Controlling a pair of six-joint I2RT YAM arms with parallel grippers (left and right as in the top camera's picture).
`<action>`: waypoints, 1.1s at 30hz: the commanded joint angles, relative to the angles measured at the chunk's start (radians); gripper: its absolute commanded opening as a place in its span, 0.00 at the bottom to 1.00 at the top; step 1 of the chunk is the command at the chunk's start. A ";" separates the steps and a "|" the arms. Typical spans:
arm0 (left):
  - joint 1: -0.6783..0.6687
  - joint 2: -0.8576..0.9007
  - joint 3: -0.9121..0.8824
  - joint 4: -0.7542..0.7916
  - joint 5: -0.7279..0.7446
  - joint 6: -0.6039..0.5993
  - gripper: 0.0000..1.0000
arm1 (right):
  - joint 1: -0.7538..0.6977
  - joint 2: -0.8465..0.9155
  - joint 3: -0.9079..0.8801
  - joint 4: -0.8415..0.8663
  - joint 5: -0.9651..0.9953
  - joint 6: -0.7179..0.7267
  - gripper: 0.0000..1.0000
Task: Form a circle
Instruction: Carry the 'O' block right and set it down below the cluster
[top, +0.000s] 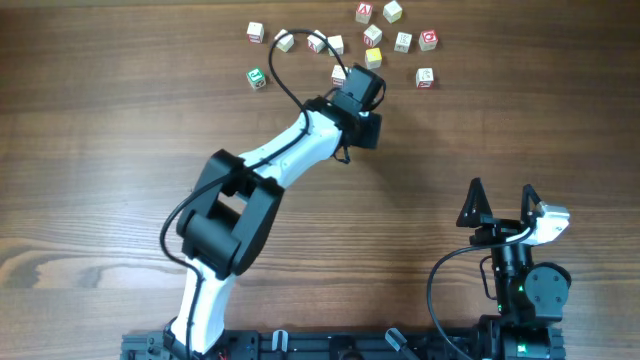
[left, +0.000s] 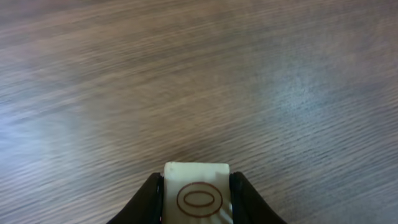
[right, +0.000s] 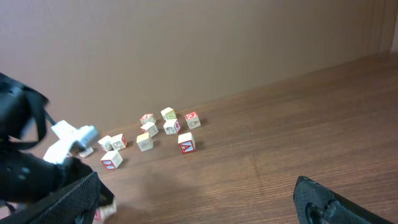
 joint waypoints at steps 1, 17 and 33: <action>-0.032 0.022 -0.001 0.013 0.029 0.006 0.13 | -0.004 0.000 -0.001 0.002 0.005 0.003 1.00; -0.037 0.083 -0.001 0.216 0.002 0.005 0.17 | -0.004 0.000 -0.001 0.002 0.005 0.003 1.00; -0.140 0.085 -0.001 0.226 0.020 0.005 0.22 | -0.004 0.000 -0.001 0.002 0.005 0.003 1.00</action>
